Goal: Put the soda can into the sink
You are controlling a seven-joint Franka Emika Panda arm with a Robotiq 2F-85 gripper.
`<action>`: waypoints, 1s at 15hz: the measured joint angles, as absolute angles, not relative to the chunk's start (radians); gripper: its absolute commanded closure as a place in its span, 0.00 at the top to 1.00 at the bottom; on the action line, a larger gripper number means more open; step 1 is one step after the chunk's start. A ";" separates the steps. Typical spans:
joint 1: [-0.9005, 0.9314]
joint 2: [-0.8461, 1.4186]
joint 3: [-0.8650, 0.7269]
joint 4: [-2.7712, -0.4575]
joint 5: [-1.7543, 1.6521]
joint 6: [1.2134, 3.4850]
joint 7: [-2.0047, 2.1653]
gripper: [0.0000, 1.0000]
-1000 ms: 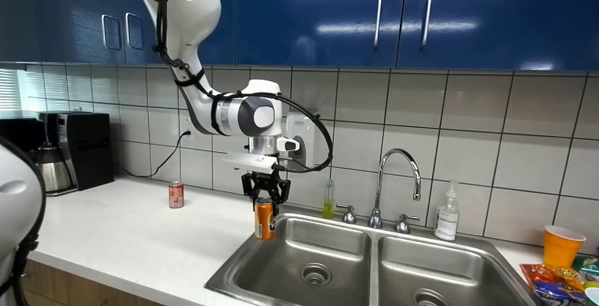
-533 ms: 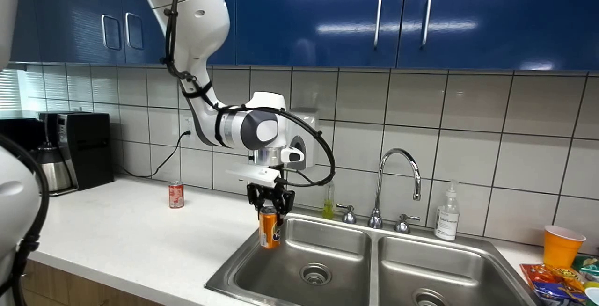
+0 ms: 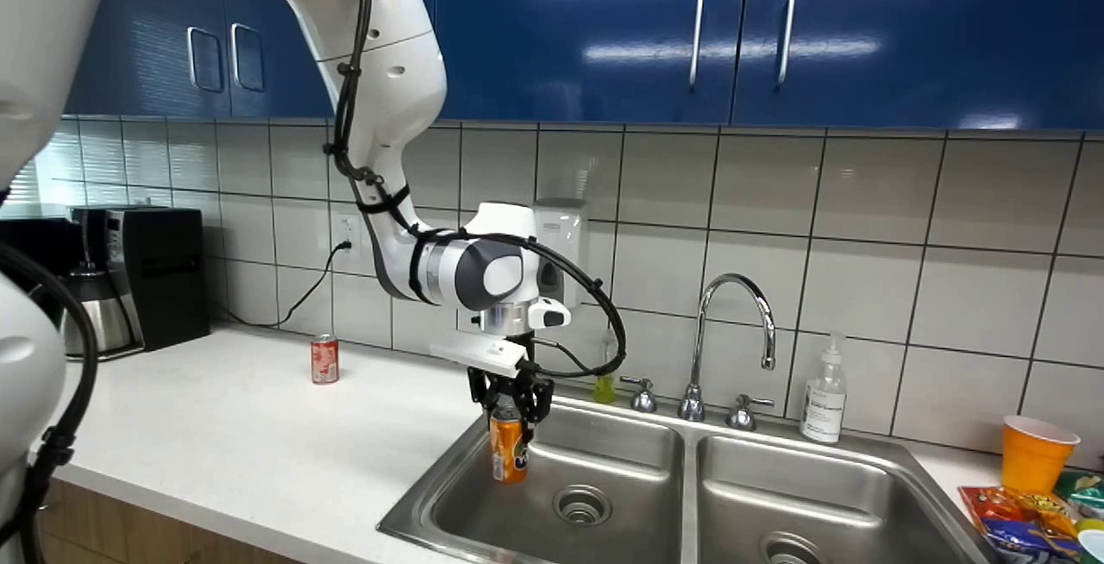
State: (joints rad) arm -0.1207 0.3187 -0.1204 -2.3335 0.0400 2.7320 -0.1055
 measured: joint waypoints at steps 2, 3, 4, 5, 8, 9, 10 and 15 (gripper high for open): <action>-0.128 0.352 -0.120 -2.318 0.042 2.745 -0.105 0.38; -0.131 0.369 -0.120 -2.310 0.045 2.749 -0.105 0.38; -0.133 0.384 -0.120 -2.303 0.047 2.753 -0.105 0.38; -0.135 0.400 -0.120 -2.296 0.049 2.756 -0.105 0.38; -0.139 0.441 -0.120 -2.276 0.054 2.766 -0.105 0.38; -0.140 0.453 -0.120 -2.270 0.055 2.769 -0.105 0.38; -0.142 0.464 -0.119 -2.264 0.056 2.774 -0.105 0.38; -0.146 0.518 -0.118 -2.235 0.056 2.786 -0.105 0.38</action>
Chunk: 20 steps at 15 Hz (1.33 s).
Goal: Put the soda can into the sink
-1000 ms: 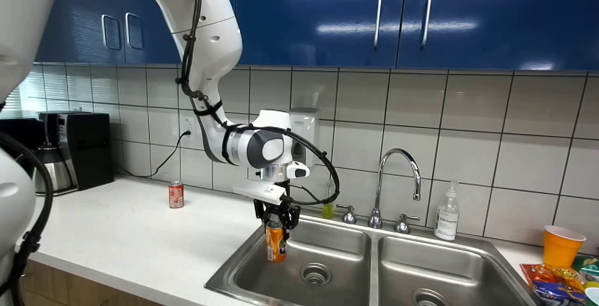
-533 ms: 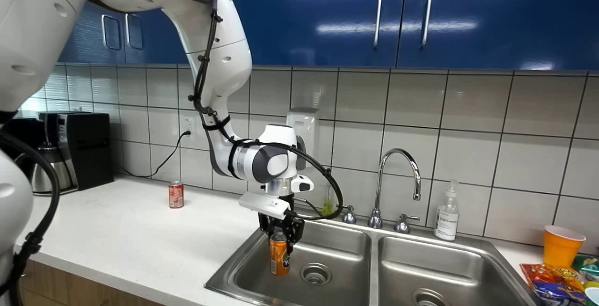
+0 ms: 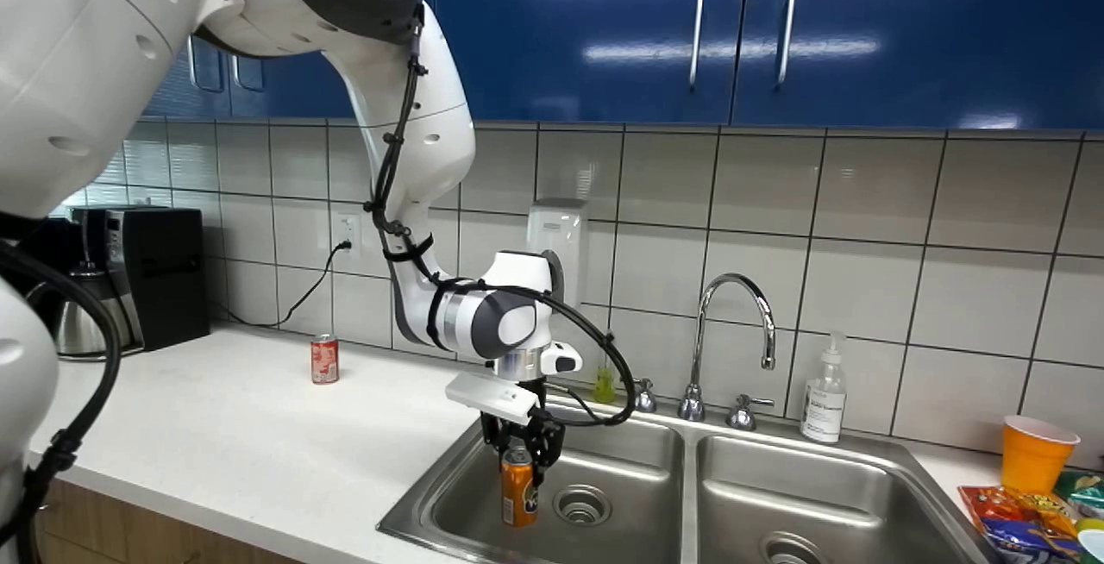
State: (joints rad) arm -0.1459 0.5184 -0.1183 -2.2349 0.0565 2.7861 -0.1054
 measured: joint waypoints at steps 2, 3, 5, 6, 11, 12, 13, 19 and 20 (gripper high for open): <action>-0.148 0.538 -0.118 -2.224 0.057 2.789 -0.105 0.38; -0.149 0.547 -0.117 -2.219 0.057 2.790 -0.105 0.38; -0.153 0.564 -0.115 -2.209 0.058 2.793 -0.105 0.38; -0.155 0.573 -0.113 -2.204 0.058 2.794 -0.105 0.38; -0.167 0.617 -0.103 -2.177 0.060 2.800 -0.105 0.38; -0.169 0.626 -0.102 -2.171 0.060 2.802 -0.104 0.38; -0.169 0.634 -0.101 -2.167 0.061 2.804 -0.104 0.38; -0.174 0.676 -0.093 -2.144 0.063 2.819 -0.100 0.38; -0.174 0.682 -0.091 -2.141 0.063 2.820 -0.099 0.38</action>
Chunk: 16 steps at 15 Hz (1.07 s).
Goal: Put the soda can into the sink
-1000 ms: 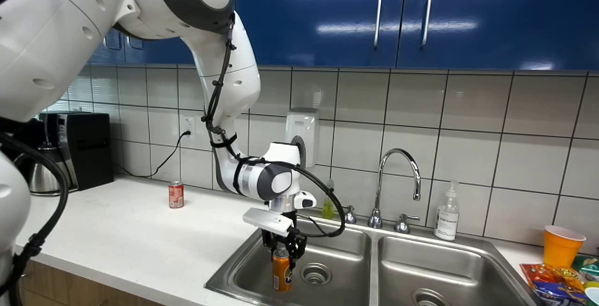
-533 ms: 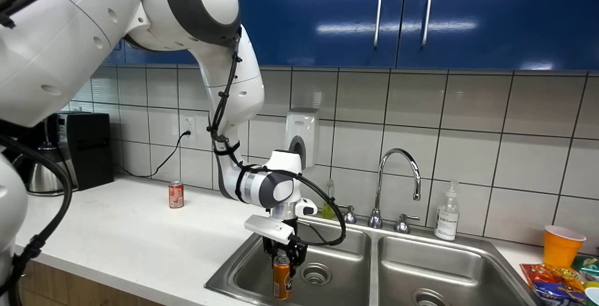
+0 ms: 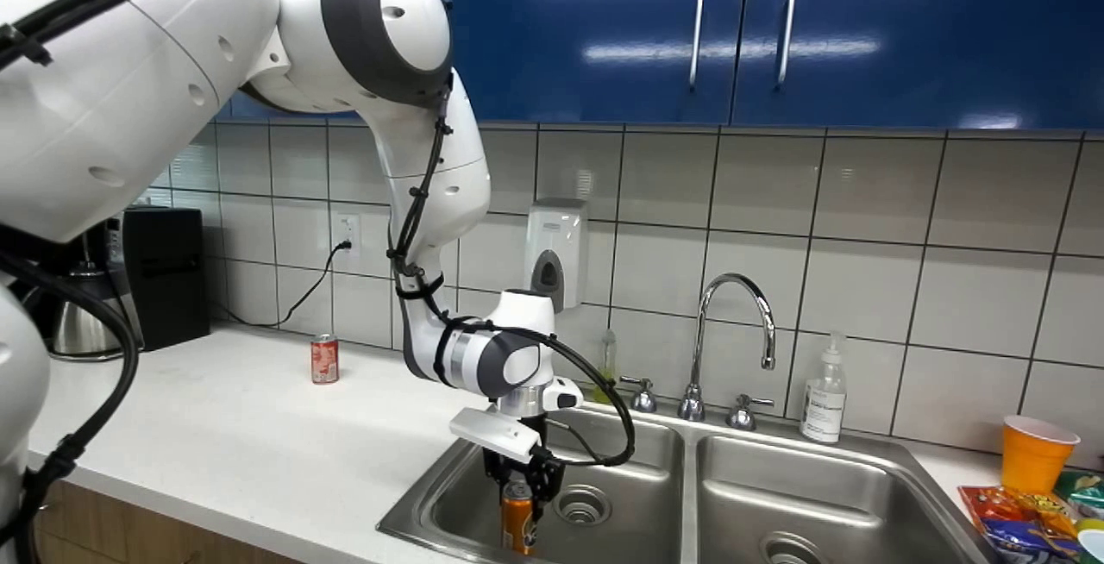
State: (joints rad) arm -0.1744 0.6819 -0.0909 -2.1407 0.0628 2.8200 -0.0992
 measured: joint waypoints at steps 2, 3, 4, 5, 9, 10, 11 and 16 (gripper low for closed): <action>-0.175 0.692 -0.089 -2.134 0.063 2.821 -0.097 0.38; -0.175 0.696 -0.089 -2.131 0.063 2.822 -0.097 0.38; -0.175 0.699 -0.088 -2.129 0.063 2.822 -0.096 0.38; -0.175 0.703 -0.088 -2.126 0.063 2.822 -0.096 0.38; -0.175 0.719 -0.088 -2.116 0.063 2.822 -0.093 0.38; -0.175 0.723 -0.088 -2.115 0.063 2.822 -0.092 0.38; -0.175 0.726 -0.088 -2.113 0.063 2.822 -0.092 0.38; -0.175 0.745 -0.088 -2.108 0.063 2.822 -0.089 0.38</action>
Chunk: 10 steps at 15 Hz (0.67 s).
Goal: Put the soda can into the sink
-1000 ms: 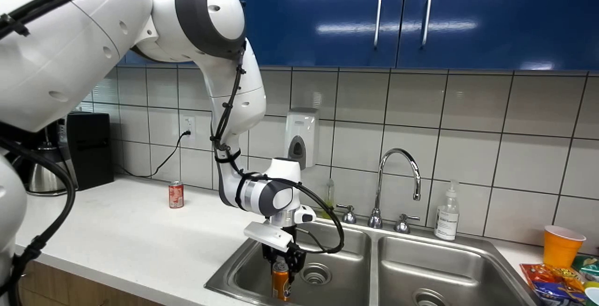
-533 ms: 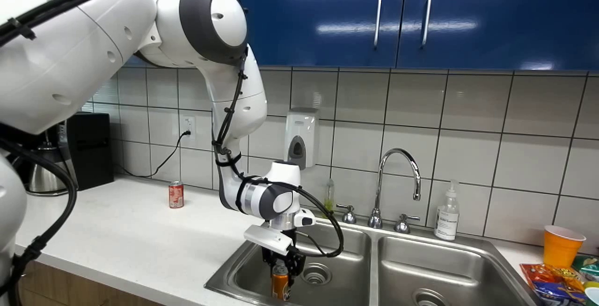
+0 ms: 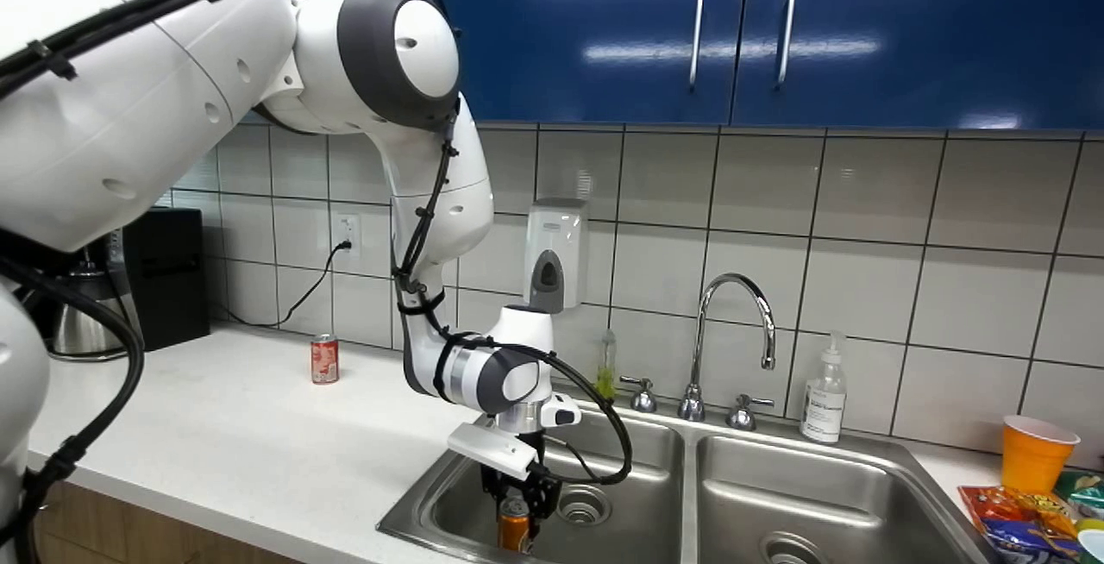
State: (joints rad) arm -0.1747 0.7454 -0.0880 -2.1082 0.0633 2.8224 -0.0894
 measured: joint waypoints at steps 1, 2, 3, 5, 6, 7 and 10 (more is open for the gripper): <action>-0.175 0.746 -0.088 -2.107 0.063 2.823 -0.089 0.38; -0.175 0.747 -0.088 -2.106 0.063 2.823 -0.089 0.38; -0.175 0.748 -0.088 -2.105 0.063 2.823 -0.089 0.38; -0.175 0.749 -0.088 -2.103 0.063 2.823 -0.089 0.90; -0.175 0.749 -0.088 -2.102 0.063 2.823 -0.088 0.96; -0.175 0.750 -0.088 -2.102 0.063 2.823 -0.088 1.00; -0.176 0.750 -0.088 -2.100 0.063 2.823 -0.087 1.00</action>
State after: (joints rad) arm -0.1764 0.7499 -0.0879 -2.1002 0.0635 2.8228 -0.0872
